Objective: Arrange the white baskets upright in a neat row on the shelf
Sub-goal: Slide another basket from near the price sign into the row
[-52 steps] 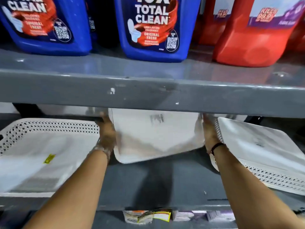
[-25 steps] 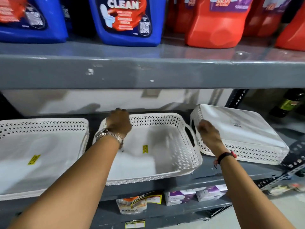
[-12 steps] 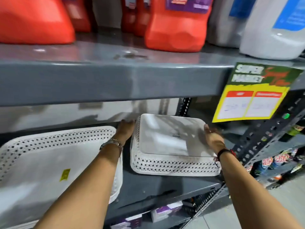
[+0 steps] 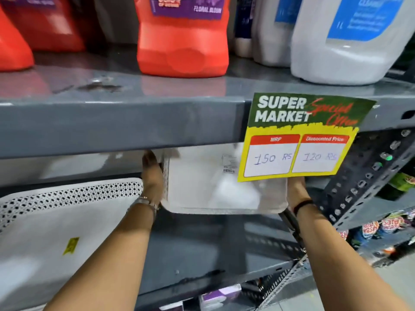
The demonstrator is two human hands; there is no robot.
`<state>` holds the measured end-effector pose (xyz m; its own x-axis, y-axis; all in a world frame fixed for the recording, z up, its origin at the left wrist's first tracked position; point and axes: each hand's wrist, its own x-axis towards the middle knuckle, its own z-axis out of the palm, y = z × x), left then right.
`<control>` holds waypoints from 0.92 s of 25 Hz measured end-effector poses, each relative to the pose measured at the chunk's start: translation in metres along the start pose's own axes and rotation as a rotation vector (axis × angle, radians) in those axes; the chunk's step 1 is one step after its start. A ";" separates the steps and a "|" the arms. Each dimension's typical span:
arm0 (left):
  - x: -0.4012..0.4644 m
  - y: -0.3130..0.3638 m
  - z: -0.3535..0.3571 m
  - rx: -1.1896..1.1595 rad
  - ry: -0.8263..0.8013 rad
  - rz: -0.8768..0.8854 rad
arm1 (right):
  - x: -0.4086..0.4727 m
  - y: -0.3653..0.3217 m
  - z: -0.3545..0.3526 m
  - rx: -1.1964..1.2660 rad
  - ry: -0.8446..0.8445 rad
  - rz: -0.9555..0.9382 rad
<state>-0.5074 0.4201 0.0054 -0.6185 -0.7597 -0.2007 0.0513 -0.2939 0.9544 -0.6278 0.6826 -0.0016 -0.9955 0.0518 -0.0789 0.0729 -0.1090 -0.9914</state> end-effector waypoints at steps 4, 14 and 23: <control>0.008 0.013 -0.018 0.079 0.007 -0.043 | -0.023 -0.030 -0.004 0.386 0.025 0.005; -0.005 0.024 -0.059 0.512 -0.357 -0.225 | -0.055 -0.040 -0.022 0.089 0.006 0.089; -0.017 0.009 -0.056 1.104 -0.394 -0.072 | -0.050 0.010 -0.021 -1.027 0.205 0.167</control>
<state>-0.4525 0.3977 0.0046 -0.8019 -0.4730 -0.3650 -0.5820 0.4804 0.6562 -0.5756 0.6999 -0.0094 -0.9461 0.2905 -0.1430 0.3186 0.7563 -0.5714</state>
